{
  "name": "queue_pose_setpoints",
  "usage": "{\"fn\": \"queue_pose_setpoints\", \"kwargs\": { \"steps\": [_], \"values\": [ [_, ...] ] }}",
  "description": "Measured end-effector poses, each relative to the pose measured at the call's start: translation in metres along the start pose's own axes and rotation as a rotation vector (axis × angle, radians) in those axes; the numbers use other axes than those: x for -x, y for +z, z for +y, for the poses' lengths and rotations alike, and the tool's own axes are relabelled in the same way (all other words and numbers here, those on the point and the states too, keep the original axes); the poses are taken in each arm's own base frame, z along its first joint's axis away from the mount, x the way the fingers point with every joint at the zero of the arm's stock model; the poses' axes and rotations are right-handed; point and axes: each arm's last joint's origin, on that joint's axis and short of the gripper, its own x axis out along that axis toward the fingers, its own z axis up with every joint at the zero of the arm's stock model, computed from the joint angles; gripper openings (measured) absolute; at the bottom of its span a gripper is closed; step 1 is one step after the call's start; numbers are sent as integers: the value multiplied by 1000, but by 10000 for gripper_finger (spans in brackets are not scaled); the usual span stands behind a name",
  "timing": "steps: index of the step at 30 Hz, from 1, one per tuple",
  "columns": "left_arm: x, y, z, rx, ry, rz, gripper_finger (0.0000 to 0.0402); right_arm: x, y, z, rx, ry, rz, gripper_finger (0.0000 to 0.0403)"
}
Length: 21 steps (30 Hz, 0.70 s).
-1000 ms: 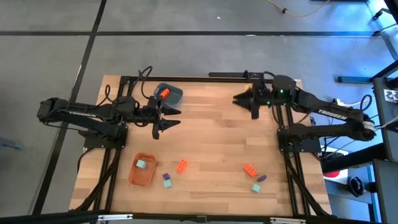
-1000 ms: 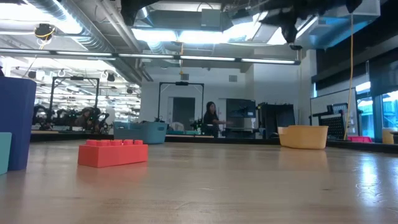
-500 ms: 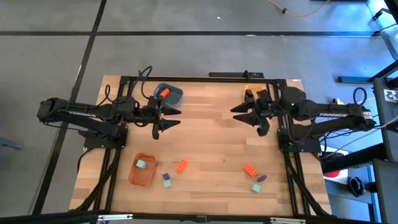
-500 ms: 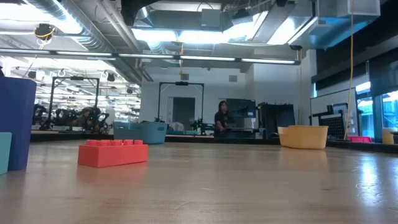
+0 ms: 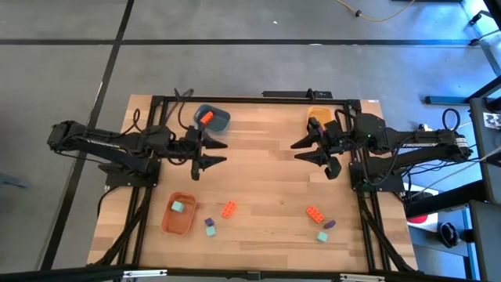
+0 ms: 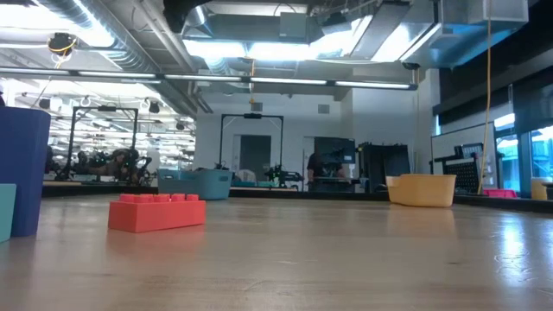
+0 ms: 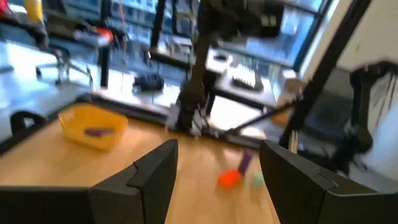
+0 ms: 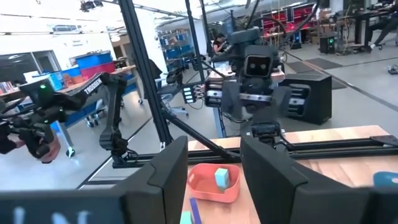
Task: Sort & place blocks by color
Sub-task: Put the left blue block into the yellow bin
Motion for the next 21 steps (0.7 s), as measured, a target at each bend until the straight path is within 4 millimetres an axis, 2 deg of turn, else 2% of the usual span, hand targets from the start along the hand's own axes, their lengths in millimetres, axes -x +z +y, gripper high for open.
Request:
{"fn": "queue_pose_setpoints", "kwargs": {
  "steps": [5, 8, 11, 15, 21],
  "values": [
    [-8, 4, -20, -45, 8, 228, 218, 0, 0, 0, 0, -1, 1, 152],
    [-15, 9, -39, -97, -19, 391, 218, 0, -1, -1, -1, -5, 11, 152],
    [-22, 4, -61, -144, -23, 596, 218, 0, -2, -1, -2, -8, 23, 152],
    [-28, -17, -91, -136, 25, 812, 218, 0, -4, -1, 16, -11, 39, 152],
    [-31, -73, -135, 0, 151, 951, 218, 0, -9, -2, 6, -22, 86, 152]
  ]
}}
